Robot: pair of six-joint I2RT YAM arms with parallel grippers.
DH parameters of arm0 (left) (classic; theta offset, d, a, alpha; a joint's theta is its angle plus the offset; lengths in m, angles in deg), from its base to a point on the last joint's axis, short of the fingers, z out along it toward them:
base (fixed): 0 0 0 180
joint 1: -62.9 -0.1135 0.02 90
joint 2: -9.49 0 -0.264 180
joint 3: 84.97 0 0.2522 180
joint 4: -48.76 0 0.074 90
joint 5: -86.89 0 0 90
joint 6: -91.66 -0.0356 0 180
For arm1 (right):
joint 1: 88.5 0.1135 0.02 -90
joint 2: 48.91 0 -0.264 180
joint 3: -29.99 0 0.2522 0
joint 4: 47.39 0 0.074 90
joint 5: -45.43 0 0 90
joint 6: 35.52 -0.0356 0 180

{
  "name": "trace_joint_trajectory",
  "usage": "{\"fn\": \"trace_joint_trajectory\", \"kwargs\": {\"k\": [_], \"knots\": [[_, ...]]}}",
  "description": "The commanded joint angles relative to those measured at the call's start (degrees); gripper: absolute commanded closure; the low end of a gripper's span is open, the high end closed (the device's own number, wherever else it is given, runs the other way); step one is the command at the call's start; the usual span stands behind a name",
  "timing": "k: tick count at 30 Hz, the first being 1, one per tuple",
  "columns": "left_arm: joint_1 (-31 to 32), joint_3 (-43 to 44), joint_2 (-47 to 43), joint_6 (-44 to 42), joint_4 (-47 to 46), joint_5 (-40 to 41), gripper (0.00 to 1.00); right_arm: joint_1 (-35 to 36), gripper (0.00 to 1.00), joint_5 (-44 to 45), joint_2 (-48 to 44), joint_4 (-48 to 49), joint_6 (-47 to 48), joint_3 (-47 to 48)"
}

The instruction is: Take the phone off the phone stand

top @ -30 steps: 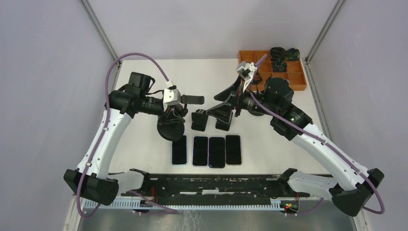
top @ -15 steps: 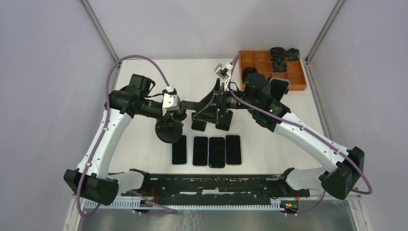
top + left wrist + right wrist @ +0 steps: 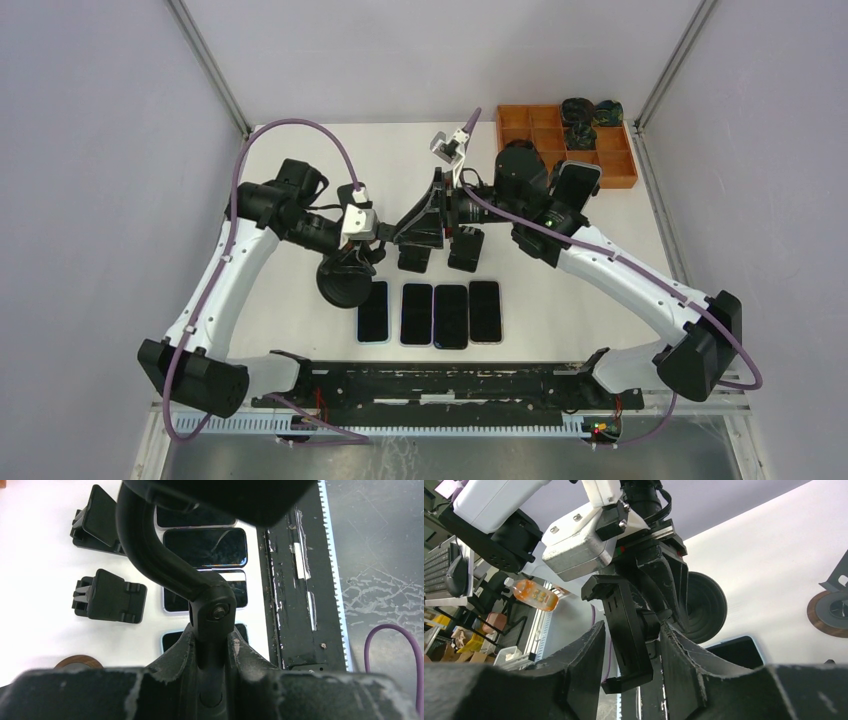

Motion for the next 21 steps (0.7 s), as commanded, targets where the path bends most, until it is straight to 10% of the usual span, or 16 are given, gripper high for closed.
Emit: {"fn": "trace_joint_trajectory", "kwargs": {"k": [1,9,13,15,21], "knots": [[-0.19,2.53,-1.15,-0.59,-2.32,-2.1,0.98,0.65,0.47,-2.7,-0.4,-1.05,2.02,2.72],[-0.21,2.89,-1.38,0.25,-3.24,-2.15,0.98,0.77,0.43,-1.96,0.03,-6.17,5.75,4.3],[-0.17,2.64,-1.62,0.72,-3.67,-2.04,0.98,0.76,0.81,0.05,-0.44,-4.27,5.05,4.56],[-0.17,2.56,-1.83,3.67,-5.52,-1.74,0.81,0.74,1.0,1.26,-0.82,-3.58,4.82,4.62],[-0.26,2.24,-3.79,14.3,-13.64,-1.42,0.11,0.08,1.0,4.91,-0.76,-1.74,5.52,8.31]]}}
